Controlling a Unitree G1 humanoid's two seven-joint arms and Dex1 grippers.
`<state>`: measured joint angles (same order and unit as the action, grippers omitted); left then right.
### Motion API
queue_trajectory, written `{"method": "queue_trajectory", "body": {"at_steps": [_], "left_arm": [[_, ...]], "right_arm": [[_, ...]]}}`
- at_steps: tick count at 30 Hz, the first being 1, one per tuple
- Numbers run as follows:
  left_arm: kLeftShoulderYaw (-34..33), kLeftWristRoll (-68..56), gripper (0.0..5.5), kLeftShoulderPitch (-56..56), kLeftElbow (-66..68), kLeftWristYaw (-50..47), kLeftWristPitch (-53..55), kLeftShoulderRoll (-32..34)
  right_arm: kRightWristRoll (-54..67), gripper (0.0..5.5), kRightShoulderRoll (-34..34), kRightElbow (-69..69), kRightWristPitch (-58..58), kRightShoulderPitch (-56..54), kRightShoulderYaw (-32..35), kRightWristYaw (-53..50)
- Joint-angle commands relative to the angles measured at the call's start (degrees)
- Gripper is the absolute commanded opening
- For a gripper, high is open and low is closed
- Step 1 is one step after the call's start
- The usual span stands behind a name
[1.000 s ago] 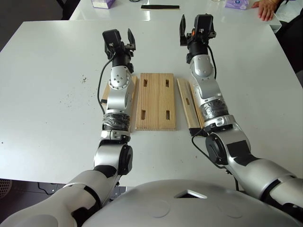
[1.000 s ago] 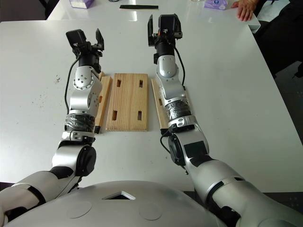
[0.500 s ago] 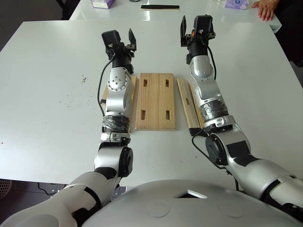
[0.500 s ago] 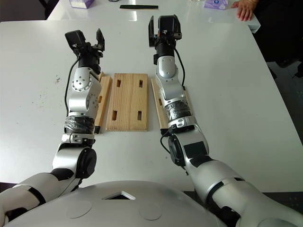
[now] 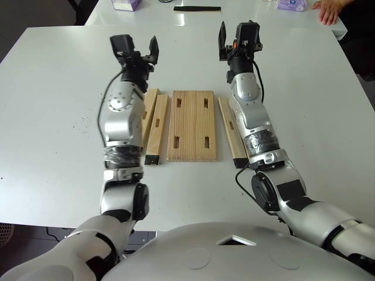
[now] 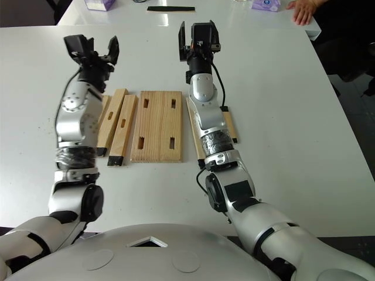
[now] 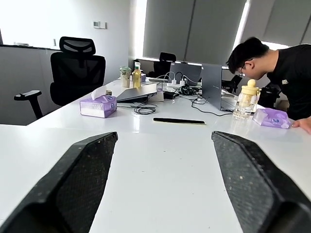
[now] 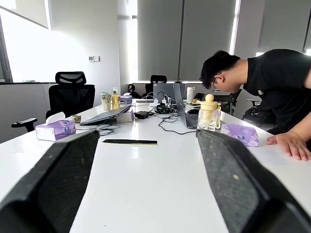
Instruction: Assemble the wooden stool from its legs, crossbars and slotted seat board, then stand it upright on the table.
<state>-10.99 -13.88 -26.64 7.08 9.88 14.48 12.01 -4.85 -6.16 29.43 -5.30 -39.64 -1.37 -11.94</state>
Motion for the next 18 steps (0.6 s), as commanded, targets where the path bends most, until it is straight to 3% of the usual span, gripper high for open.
{"method": "queue_trajectory", "body": {"at_steps": [1, 9, 18], "left_arm": [[-5.2, -3.7, 3.59, 6.6, -0.9, 8.8, 6.6, 10.8], [-5.5, -5.1, 3.59, 19.7, 1.6, 23.8, 8.9, 21.0], [-4.1, -4.1, 3.59, 22.6, 5.4, 27.7, 6.4, 20.8]], "right_arm": [[1.5, 3.70, -0.7, -0.9, 1.5, 0.6, 0.6, 1.1], [3.6, 3.70, -2.8, -2.8, 2.9, 4.3, 1.4, 1.5], [3.3, 3.70, -2.5, -1.9, 2.7, 4.7, 1.3, 1.4]]}}
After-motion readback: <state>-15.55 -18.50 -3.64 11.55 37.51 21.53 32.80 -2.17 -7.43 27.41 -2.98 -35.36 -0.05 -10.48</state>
